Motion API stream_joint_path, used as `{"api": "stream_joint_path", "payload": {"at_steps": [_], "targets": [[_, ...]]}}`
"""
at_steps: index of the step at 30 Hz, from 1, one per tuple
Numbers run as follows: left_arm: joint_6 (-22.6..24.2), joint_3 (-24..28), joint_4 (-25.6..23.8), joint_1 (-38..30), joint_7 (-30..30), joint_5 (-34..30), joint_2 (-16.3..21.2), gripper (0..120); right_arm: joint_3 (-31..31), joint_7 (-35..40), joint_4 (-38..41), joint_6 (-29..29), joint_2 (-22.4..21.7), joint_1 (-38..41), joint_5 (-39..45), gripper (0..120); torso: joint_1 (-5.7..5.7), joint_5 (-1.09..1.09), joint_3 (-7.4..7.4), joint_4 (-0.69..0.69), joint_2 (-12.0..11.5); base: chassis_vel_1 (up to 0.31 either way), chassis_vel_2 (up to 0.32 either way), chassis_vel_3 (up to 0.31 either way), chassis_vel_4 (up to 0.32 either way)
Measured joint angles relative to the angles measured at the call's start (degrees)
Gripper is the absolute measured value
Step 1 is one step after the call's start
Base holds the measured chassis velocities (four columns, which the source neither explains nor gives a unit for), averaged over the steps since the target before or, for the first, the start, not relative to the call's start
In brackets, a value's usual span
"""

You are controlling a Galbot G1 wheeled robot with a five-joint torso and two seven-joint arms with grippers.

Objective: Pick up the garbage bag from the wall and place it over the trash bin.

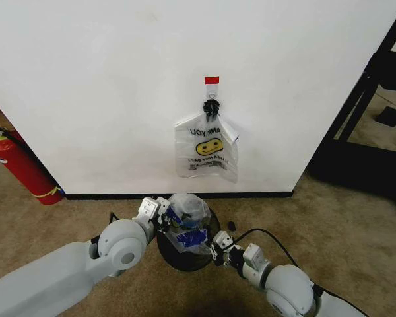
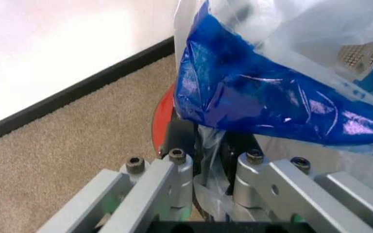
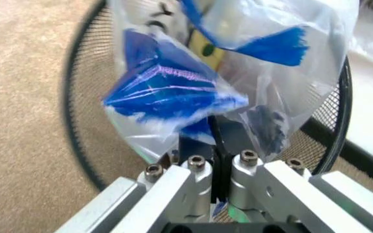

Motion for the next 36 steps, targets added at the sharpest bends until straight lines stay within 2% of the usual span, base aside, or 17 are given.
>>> {"api": "stream_joint_path", "payload": {"at_steps": [8,25,29,36], "targets": [[0.0,0.23,2.37,-3.05,-2.36,-3.26,-3.02,5,-2.98,0.27,4.95,0.66,-3.74,-1.89,-2.64,0,0.0,-0.01,0.0,0.0,0.0,0.0,0.0,0.0,0.0],[0.0,0.08,3.48,-5.64,-4.34,-6.53,-4.9,5,-8.51,-0.9,5.06,2.46,-4.7,-2.49,-9.24,0,0.0,-0.01,0.0,0.0,0.0,0.0,0.0,0.0,0.0],[0.0,0.34,3.25,-6.54,-4.88,-7.18,-5.33,5,-10.95,-0.63,2.91,3.5,-2.86,-2.37,-11.83,0,0.0,-0.01,0.0,-0.01,0.0,0.0,0.0,0.0,0.0],[0.01,0.56,2.28,-6.73,-5.32,-7.92,-5.25,5,-13.97,0.72,-2.06,3.52,3.25,-1.5,-14.3,0,0.0,-0.02,0.0,0.0,0.0,0.0,0.0,0.0,0.0]]}}
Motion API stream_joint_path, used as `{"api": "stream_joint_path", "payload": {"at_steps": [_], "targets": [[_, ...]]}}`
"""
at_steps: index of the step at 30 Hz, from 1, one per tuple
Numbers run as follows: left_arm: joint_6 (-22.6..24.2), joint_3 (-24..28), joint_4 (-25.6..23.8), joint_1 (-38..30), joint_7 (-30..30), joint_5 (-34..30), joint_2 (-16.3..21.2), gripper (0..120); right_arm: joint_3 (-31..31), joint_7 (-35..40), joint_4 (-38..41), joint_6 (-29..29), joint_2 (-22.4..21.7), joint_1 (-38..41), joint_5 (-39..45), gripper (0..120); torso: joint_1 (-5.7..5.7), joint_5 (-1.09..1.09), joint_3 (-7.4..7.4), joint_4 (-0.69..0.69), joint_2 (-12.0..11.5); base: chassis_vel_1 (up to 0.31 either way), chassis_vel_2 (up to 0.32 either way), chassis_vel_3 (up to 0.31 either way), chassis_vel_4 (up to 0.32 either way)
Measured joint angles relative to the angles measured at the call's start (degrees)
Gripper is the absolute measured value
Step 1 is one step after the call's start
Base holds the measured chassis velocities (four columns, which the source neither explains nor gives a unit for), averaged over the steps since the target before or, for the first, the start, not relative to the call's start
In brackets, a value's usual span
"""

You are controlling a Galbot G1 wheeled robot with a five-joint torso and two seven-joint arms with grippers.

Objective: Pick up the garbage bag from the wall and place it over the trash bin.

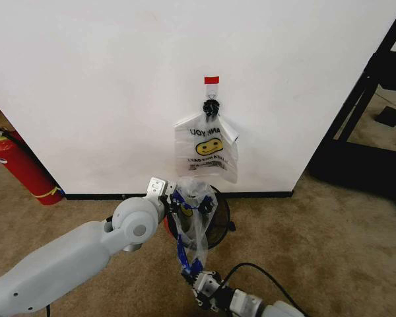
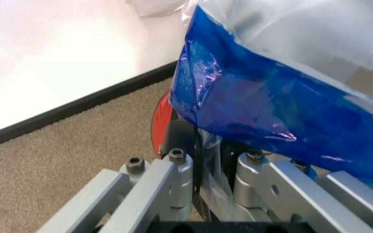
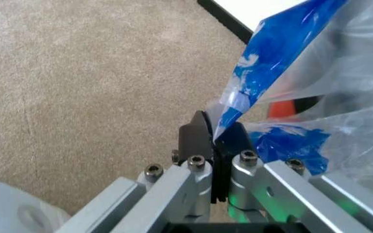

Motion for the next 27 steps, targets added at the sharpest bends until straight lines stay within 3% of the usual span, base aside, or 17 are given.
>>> {"api": "stream_joint_path", "payload": {"at_steps": [6,14,21,27], "targets": [[0.0,0.13,-1.42,0.62,-0.07,-0.4,0.05,5,-1.72,2.31,-4.19,1.56,5.8,0.74,-1.66,0,0.0,0.0,0.0,0.0,0.0,0.0,0.0,0.0,0.0],[0.0,0.53,-3.04,-0.8,-0.9,-2.22,-0.39,5,-3.97,4.79,-8.81,-1.22,8.74,2.38,-6.81,0,0.0,0.0,0.0,0.0,0.0,0.0,0.0,0.0,0.0],[0.01,0.06,-3.78,-0.34,-1.0,-2.56,-0.24,5,-2.54,7.75,-10.39,-5.12,7.97,2.78,-7.19,0,0.0,0.0,0.0,0.0,0.0,0.0,0.0,0.0,0.0],[0.01,-1.23,-3.81,1.41,-0.98,-2.52,-0.16,5,0.3,8.74,-7.14,-5.8,5.31,0.28,-6.02,0,0.0,0.01,0.0,0.0,0.0,0.0,0.0,0.0,0.0]]}}
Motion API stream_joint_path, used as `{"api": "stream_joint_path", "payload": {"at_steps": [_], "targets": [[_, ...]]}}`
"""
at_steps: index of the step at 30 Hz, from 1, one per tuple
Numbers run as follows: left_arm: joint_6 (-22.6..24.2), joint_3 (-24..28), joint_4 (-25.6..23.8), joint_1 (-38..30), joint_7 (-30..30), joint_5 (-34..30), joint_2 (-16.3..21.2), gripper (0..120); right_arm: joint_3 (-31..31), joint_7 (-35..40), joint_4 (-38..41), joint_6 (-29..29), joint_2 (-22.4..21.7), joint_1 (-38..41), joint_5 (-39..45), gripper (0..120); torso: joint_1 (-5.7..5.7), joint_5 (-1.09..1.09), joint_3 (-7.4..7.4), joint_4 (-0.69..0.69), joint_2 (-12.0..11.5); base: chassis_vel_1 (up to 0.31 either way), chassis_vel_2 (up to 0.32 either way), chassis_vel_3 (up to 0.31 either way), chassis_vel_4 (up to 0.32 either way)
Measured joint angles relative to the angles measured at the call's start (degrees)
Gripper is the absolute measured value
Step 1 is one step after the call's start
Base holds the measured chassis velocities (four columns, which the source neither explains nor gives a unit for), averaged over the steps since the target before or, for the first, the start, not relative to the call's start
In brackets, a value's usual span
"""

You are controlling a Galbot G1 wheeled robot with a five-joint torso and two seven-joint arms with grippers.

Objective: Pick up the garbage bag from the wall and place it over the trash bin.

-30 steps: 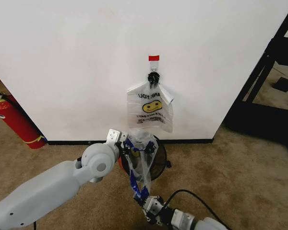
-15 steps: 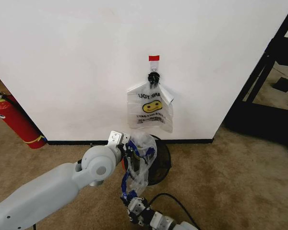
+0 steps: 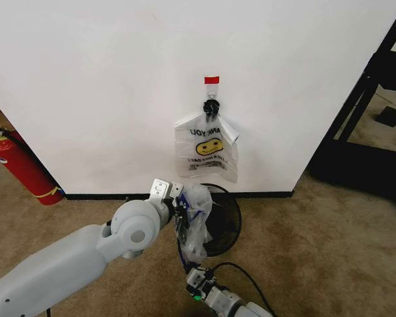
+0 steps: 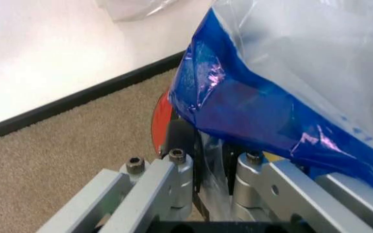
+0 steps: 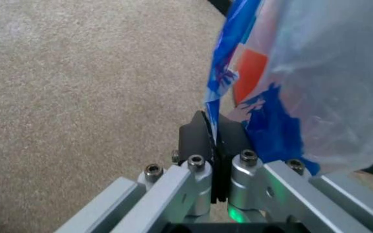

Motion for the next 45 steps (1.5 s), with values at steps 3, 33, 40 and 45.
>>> {"api": "stream_joint_path", "payload": {"at_steps": [3,33,40,45], "targets": [[0.0,-0.2,0.18,0.45,0.06,0.24,0.0,5,1.12,0.12,1.4,0.22,-0.7,-0.95,0.81,0,0.0,0.01,0.0,0.0,0.0,0.0,0.0,0.0,0.0],[0.0,-1.1,2.29,2.65,1.35,8.63,0.67,5,24.51,6.33,17.32,7.66,-6.76,-13.4,31.98,100,0.0,0.01,0.0,0.0,0.0,0.0,0.0,0.0,0.0],[0.0,-1.21,1.08,3.28,1.76,9.1,1.59,5,23.39,3.48,14.01,11.93,-2.48,-11.95,45.05,100,0.0,0.0,0.0,0.0,0.0,0.0,0.0,0.0,0.0],[0.0,-1.12,0.88,3.33,1.91,9.27,1.85,5,22.37,-0.02,13.69,11.8,-0.63,-9.21,53.24,99,0.0,0.0,0.0,0.0,0.0,0.0,0.0,0.0,0.0]]}}
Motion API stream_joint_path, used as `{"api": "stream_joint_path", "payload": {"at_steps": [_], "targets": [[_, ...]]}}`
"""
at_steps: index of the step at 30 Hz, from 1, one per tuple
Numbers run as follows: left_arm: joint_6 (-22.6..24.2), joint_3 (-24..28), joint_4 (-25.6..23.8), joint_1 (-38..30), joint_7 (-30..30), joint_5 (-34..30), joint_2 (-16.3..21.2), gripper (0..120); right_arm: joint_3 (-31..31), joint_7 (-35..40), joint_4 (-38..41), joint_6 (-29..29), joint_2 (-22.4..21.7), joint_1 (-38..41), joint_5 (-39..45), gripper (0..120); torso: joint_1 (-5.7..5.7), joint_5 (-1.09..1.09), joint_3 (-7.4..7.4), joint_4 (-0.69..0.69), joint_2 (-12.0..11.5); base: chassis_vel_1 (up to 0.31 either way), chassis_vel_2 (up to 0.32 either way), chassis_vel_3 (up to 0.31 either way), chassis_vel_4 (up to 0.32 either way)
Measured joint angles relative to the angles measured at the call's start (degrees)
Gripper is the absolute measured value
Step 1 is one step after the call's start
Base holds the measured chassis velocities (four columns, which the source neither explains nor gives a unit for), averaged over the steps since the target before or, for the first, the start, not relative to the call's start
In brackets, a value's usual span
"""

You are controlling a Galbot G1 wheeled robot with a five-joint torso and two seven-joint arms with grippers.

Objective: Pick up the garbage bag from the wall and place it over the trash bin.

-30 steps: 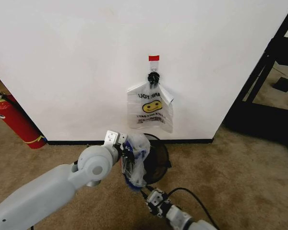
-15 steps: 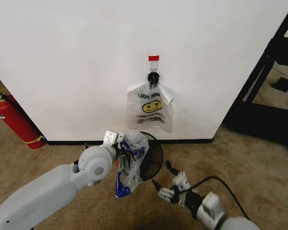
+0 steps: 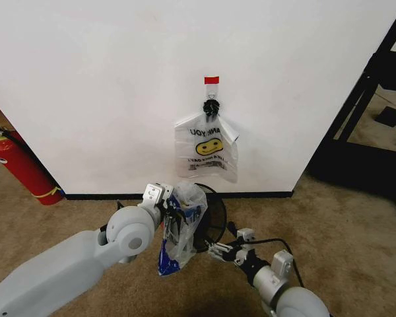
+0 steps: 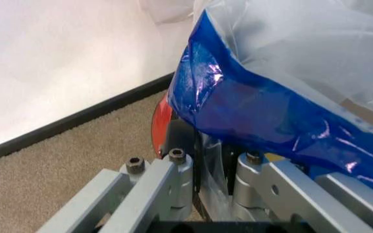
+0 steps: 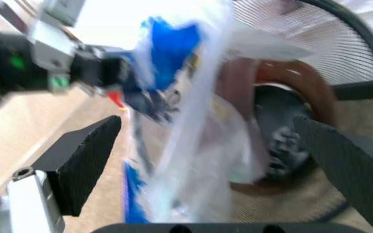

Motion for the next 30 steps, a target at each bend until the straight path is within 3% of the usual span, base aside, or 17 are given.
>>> {"api": "stream_joint_path", "payload": {"at_steps": [3,11,18,30], "targets": [[0.0,0.05,-0.04,0.03,0.03,0.0,0.02,5,-0.8,0.19,-0.97,-0.23,0.47,1.72,1.36,97,0.0,0.0,0.0,0.0,0.0,0.0,0.0,0.0,0.0],[0.0,0.29,-0.22,0.16,0.13,0.0,0.19,5,-1.49,1.77,-3.85,0.1,1.73,4.4,4.93,78,0.0,0.0,0.0,0.0,0.0,0.0,0.0,0.0,0.0],[0.0,0.32,-0.48,0.2,0.33,-0.07,0.3,5,-1.63,2.14,-5.17,-0.14,1.86,5.49,5.73,48,0.0,0.0,0.0,0.0,0.0,0.0,0.0,0.0,0.0],[0.0,0.19,-0.84,0.45,0.62,-0.28,0.48,5,-1.0,2.59,-5.13,-0.36,1.72,5.25,5.72,7,0.0,0.0,0.0,0.0,0.0,0.0,0.0,0.0,0.0]]}}
